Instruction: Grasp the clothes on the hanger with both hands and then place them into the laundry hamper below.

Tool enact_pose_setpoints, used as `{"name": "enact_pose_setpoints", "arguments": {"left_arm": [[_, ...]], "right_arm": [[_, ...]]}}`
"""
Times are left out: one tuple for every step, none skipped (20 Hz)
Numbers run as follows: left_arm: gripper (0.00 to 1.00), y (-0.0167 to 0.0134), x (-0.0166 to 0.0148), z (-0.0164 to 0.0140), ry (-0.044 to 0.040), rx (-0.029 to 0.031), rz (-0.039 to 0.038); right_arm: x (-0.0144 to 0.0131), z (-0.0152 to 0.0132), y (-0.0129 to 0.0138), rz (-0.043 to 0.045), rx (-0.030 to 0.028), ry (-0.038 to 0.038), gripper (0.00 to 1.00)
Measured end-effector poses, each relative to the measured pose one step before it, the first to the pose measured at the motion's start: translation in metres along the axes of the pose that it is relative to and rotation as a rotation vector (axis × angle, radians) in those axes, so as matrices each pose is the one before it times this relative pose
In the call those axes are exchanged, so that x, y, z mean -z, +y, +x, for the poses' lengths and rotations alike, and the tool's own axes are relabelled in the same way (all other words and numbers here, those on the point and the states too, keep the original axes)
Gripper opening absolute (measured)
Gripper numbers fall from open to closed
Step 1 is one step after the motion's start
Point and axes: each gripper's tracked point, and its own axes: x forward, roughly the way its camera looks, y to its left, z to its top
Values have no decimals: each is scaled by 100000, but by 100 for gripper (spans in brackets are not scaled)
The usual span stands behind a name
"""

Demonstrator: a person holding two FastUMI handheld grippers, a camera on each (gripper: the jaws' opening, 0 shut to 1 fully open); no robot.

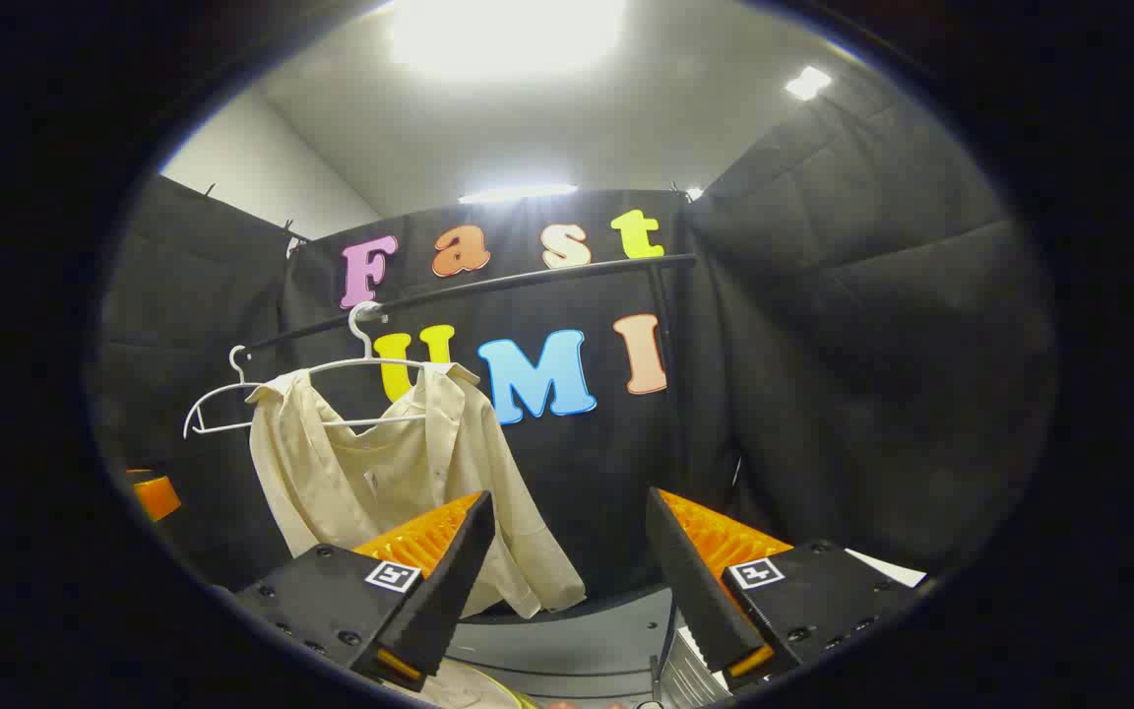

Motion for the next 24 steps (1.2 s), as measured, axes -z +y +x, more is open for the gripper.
{"name": "enact_pose_setpoints", "arguments": {"left_arm": [[96,-132,363,377,529,-423,11],[96,-223,74,329,7,52,-643],[96,-168,177,287,179,-66,-997],[95,-123,176,315,256,-22,-1031],[95,-60,329,152,518,-99,-966],[95,-38,295,196,872,-244,-814],[95,89,189,-125,351,-314,-653],[94,59,148,114,264,-273,-473],[94,110,276,314,171,-263,-293],[94,97,286,125,509,-249,-44],[94,-123,363,-2,893,-66,192],[94,-50,356,-7,991,-125,180],[94,-128,356,-104,830,-75,12],[94,-153,303,-21,680,180,-137],[94,-277,290,123,413,343,-46],[95,-223,31,188,266,167,191],[95,-141,143,443,52,187,424],[95,-191,-48,220,170,62,635],[94,-189,-23,150,-5,-15,721],[95,-92,-256,91,-139,-134,545],[95,-22,-223,22,-525,-294,279],[95,-113,-329,149,-293,-178,-164],[94,-79,-343,219,82,-454,-321],[94,2,-351,692,-81,-951,-326]], "right_arm": [[164,179,248,-864,-1008,-53,98],[70,241,-63,-817,-482,324,98],[161,173,-259,-544,-215,448,98],[132,181,-375,-200,445,560,98],[197,110,-639,93,798,352,98],[81,81,-661,233,987,244,98],[156,-227,-644,124,840,194,97],[94,-179,-631,-57,962,119,98],[182,-499,-616,-262,1088,-42,98],[136,-483,-533,-211,1274,205,98],[359,-525,-480,52,790,641,98],[326,-250,-286,116,346,593,98],[340,-218,-138,-125,275,524,98],[190,-176,-170,-374,163,394,98],[252,50,-30,-477,47,353,98],[278,-129,102,-395,-274,353,98],[120,163,235,-358,-635,233,98],[119,127,238,-356,-596,336,98],[159,350,252,3,-688,457,98],[-84,267,262,470,-732,303,98],[-156,379,407,654,-906,-32,98],[-280,456,444,376,-863,-71,98],[-133,494,403,32,-977,-90,98],[-315,620,485,24,-1056,-198,98]]}}
